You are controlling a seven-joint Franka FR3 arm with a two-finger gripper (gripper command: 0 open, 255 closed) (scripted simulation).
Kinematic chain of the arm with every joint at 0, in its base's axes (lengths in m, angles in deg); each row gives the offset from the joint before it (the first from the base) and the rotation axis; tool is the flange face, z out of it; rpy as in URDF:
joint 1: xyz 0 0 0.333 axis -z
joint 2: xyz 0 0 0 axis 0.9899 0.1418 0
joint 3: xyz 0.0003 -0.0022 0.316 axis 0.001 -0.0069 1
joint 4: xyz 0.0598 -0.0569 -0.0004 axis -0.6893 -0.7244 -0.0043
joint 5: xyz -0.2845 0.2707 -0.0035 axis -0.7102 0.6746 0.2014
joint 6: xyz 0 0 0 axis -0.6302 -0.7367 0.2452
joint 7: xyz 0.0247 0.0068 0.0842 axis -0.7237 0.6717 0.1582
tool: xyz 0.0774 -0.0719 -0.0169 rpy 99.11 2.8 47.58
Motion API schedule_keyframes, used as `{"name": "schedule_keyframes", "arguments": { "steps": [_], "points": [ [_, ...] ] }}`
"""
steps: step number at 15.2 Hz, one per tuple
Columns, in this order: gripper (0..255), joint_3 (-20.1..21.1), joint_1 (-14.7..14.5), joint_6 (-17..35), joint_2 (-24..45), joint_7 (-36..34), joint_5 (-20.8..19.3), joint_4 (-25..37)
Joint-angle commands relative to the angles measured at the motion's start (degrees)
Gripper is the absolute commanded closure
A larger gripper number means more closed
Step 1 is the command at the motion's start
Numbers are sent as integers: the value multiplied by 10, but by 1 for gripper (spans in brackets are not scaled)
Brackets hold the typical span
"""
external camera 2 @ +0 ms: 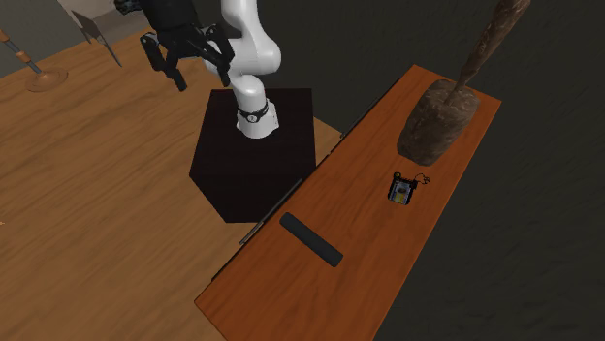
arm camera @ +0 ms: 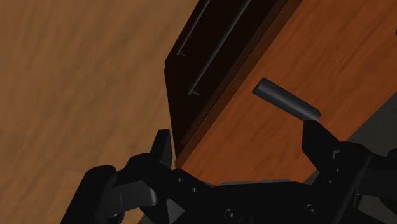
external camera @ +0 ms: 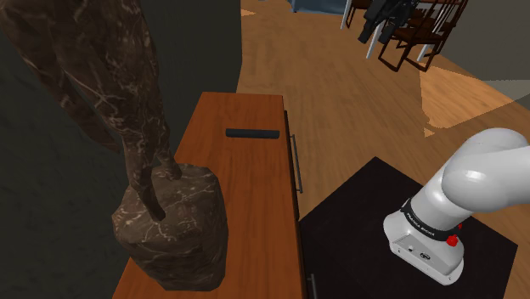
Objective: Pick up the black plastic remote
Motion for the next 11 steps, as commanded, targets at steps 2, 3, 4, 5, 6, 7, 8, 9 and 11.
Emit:
{"name": "schedule_keyframes", "arguments": {
  "steps": [2, 3, 4, 5, 6, 7, 8, 9, 11],
  "points": [
    [0, 0, -7, 13, 16, 12, 0, -2],
    [0, 1, -13, 26, 33, 24, 1, -3],
    [0, 1, -20, 39, 50, 35, 1, -3],
    [0, 1, -27, 52, 67, 47, 1, -3],
    [0, 2, -34, 64, 85, 58, 1, -3],
    [0, 3, -40, 76, 102, 70, 2, -2],
    [0, 4, -46, 87, 121, 81, 2, 0],
    [0, 4, -53, 99, 139, 93, 3, 2],
    [0, 7, -65, 120, 176, 115, 4, 8]
  ]
}}
